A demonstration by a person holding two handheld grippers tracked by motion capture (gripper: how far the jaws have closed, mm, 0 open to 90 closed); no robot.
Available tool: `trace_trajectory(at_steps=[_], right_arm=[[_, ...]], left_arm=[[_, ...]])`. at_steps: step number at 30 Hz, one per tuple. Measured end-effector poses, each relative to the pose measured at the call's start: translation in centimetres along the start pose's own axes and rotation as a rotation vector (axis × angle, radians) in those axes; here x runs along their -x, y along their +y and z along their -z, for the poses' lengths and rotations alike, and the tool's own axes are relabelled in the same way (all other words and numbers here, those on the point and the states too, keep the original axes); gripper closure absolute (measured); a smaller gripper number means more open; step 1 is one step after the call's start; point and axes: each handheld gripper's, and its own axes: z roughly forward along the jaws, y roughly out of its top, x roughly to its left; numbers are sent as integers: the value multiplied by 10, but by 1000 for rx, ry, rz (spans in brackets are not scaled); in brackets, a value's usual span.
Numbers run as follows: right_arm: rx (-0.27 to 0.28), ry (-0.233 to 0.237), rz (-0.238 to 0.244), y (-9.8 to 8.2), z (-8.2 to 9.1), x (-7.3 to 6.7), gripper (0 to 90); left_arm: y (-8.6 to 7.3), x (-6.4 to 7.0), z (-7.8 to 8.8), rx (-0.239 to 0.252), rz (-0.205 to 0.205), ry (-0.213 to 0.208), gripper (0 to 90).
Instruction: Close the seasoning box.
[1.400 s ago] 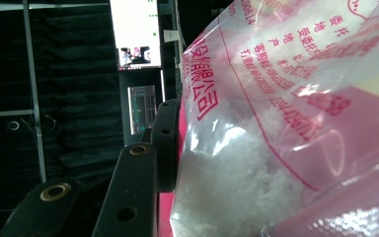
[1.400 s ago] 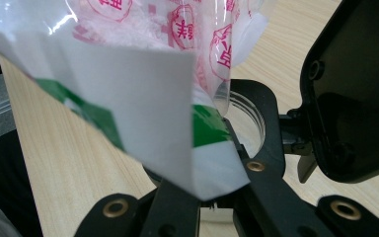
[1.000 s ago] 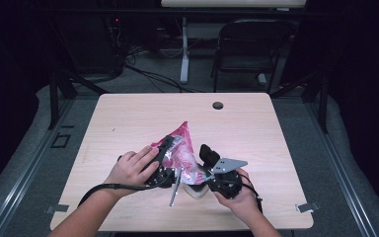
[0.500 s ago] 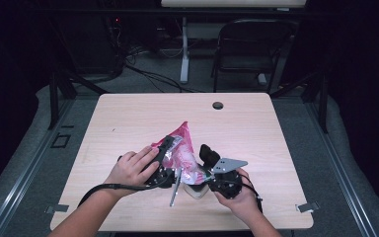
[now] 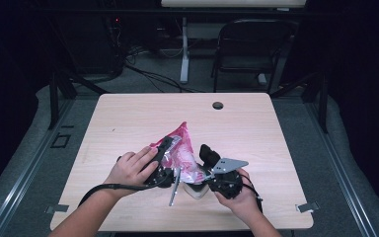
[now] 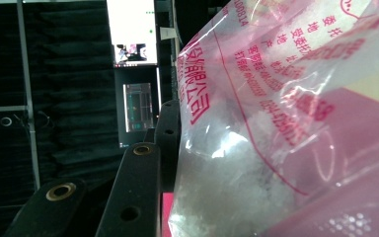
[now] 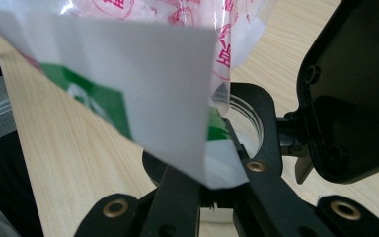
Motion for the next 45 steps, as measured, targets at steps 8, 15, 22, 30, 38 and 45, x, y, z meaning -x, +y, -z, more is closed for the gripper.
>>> trace_trajectory(at_steps=[8, 15, 22, 30, 38, 45], right_arm=[[2, -2, 5, 1, 1, -1, 900], [9, -2, 8, 2, 3, -1, 900], [12, -4, 7, 2, 4, -2, 900], [10, -7, 6, 2, 4, -1, 900], [18, -10, 4, 2, 4, -1, 900], [19, -11, 3, 2, 4, 0, 900]], left_arm=[[-3, 4, 0, -8, 31, -17, 716], [-6, 5, -1, -10, 55, -25, 719], [-7, 7, -1, -18, 78, -44, 721], [-9, 11, -3, -19, 114, -62, 723], [-11, 13, -3, -23, 148, -78, 724], [-12, 15, -5, -22, 157, -86, 725]])
